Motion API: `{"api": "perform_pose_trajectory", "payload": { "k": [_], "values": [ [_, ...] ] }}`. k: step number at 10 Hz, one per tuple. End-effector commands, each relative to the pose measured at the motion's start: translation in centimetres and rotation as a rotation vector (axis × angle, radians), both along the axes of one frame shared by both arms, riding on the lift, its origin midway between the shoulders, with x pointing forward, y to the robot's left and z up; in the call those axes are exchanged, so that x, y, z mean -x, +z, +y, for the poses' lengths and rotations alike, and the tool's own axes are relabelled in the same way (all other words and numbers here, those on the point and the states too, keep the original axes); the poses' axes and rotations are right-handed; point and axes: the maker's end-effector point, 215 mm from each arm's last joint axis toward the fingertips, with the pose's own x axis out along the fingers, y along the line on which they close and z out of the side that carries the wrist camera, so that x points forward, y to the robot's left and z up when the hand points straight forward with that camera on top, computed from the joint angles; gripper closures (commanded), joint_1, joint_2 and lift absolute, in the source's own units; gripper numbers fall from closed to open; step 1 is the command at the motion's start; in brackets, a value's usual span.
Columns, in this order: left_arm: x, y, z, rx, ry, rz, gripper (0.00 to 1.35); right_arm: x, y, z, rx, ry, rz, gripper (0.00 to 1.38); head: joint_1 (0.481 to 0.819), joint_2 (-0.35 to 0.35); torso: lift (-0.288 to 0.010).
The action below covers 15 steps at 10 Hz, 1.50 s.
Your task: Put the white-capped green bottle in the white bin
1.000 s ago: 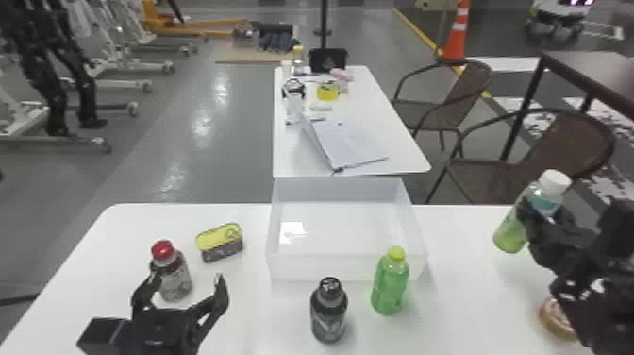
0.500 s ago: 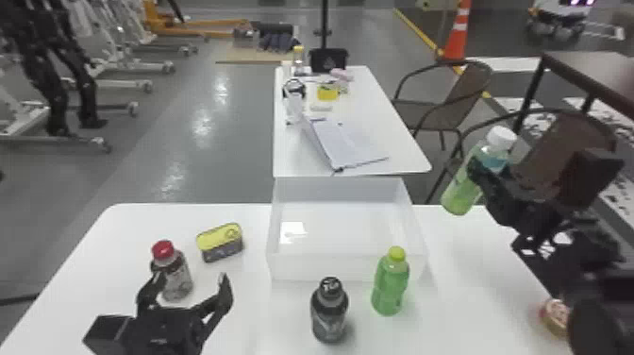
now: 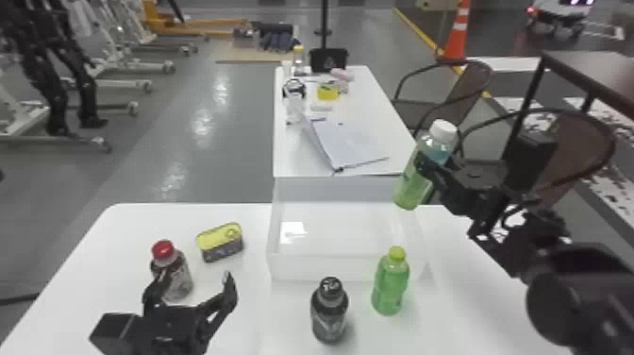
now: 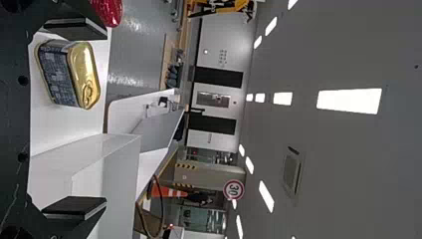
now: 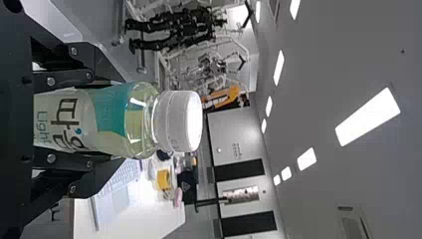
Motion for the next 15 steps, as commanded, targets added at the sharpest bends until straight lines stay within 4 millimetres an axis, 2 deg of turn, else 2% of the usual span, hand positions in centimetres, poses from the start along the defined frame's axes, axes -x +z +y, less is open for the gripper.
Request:
{"api": "perform_pose_trajectory", "payload": {
  "k": [1,3,5,6,10,12,13,14,15],
  "values": [
    [0.0,0.0,0.0,0.009,0.002,0.000,0.13,-0.8,-0.2,1.5,0.009,0.064,0.004,1.03,0.549,0.000,-0.100],
    [0.1,-0.2,-0.1,0.011,0.002,0.003,0.13,-1.2,-1.2,2.6,0.048,0.179,0.035,1.03,0.549,0.000,-0.100],
    [0.0,-0.2,-0.2,0.012,0.000,0.003,0.13,-1.3,-3.3,2.7,0.051,0.215,0.085,1.03,0.549,0.000,-0.100],
    [0.0,-0.3,-0.3,0.015,-0.003,0.005,0.13,-1.7,-3.3,2.4,0.054,0.246,0.085,1.03,0.549,0.000,-0.100],
    [-0.1,-0.2,-0.6,0.021,-0.005,-0.001,0.13,-1.2,-9.1,1.8,0.035,0.287,0.171,1.03,0.549,0.000,-0.100],
    [-0.1,0.0,-0.6,0.020,-0.006,-0.006,0.13,-1.0,-10.7,1.8,0.043,0.290,0.203,1.03,0.549,0.000,-0.100],
    [-0.1,0.0,-0.5,0.022,-0.004,-0.007,0.13,-1.0,-10.9,1.8,0.046,0.293,0.207,0.88,0.549,0.000,-0.100],
    [-0.1,-0.1,-0.5,0.022,-0.004,-0.006,0.13,-1.1,-10.9,1.8,0.052,0.297,0.204,0.49,0.549,0.000,-0.100],
    [-0.1,0.0,-0.5,0.022,-0.004,-0.007,0.13,-1.1,-10.9,1.7,0.051,0.294,0.200,0.20,0.549,0.000,-0.100]
  ]
}}
